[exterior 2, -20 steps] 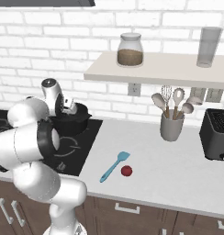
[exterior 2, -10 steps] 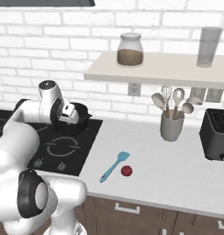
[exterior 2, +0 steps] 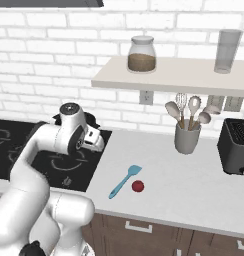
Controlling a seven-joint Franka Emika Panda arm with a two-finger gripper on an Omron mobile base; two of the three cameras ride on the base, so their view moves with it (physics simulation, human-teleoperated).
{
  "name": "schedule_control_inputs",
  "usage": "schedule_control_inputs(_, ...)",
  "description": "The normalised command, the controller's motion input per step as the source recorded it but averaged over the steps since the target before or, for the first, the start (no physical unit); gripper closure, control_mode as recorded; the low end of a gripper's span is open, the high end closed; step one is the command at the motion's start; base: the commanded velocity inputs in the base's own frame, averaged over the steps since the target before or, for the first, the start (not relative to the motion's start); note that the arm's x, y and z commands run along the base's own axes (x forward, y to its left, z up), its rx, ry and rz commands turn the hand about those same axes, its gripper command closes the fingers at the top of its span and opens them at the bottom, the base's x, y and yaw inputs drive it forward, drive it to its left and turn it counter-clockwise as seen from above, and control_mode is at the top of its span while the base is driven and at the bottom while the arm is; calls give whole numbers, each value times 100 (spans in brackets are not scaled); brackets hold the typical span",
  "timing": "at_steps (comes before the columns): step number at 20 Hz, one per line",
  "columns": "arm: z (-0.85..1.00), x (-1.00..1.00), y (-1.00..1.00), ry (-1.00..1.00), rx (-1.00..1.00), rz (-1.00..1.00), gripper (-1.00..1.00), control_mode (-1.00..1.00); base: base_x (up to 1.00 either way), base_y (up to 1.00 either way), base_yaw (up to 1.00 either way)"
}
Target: Put the tomato and eggplant in the pot. Retrieve the spatula and lightly stir the vegetables in the pot.
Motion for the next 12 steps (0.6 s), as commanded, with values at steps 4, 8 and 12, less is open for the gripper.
schedule_control_inputs(4,0,-11,-100,8,0,-1,-100,-100,0,0,0)
schedule_control_inputs(8,0,-6,-82,14,-3,-8,-100,-100,0,0,0)
schedule_control_inputs(12,-1,-1,-75,14,-1,-9,-100,-100,0,0,0)
